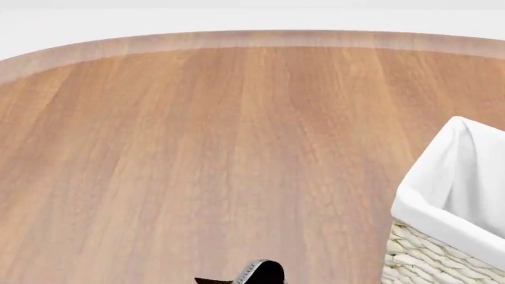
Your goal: Pick up the ketchup, and put it in the basket.
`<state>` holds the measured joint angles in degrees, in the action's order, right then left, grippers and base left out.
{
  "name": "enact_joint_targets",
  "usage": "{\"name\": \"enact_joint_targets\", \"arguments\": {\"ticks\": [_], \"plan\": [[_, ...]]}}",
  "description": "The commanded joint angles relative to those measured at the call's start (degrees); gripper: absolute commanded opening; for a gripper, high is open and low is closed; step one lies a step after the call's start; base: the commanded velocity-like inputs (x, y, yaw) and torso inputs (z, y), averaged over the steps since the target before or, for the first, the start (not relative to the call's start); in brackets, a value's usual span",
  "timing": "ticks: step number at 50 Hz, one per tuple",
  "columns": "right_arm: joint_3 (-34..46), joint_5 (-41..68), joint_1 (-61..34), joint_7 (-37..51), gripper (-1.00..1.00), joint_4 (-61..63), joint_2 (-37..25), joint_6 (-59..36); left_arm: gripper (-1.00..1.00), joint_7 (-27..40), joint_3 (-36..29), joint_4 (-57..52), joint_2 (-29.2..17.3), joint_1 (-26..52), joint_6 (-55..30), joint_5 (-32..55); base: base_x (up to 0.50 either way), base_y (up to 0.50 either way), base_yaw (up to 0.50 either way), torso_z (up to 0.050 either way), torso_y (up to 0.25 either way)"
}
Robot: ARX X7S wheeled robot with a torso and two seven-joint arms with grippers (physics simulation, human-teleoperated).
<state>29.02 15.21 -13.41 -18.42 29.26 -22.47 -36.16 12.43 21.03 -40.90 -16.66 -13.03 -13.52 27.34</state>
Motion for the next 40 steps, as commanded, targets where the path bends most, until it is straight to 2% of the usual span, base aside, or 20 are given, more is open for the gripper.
{"name": "enact_joint_targets", "arguments": {"ticks": [1, 13, 40], "plan": [[1.3, 0.5, -4.5, -1.9, 1.0, -3.5, 1.2, -1.7, 1.0, 0.3, -0.2, -0.4, -0.2, -0.2, 0.1, 0.1, 0.0, 0.0, 0.0, 0.0, 0.0], [2.2, 1.0, -10.6, -4.1, 1.0, -12.4, 3.6, -3.2, 1.0, 0.1, -1.0, 0.1, 0.0, -0.7, 0.9, -0.4, 0.0, 0.0, 0.0, 0.0, 0.0], [6.4, 0.3, -19.5, -6.4, 1.0, -16.7, 6.6, -7.3, 1.0, 0.2, -2.0, 0.3, -0.2, -1.4, 1.9, -0.8, 0.0, 0.0, 0.0, 0.0, 0.0]]}}
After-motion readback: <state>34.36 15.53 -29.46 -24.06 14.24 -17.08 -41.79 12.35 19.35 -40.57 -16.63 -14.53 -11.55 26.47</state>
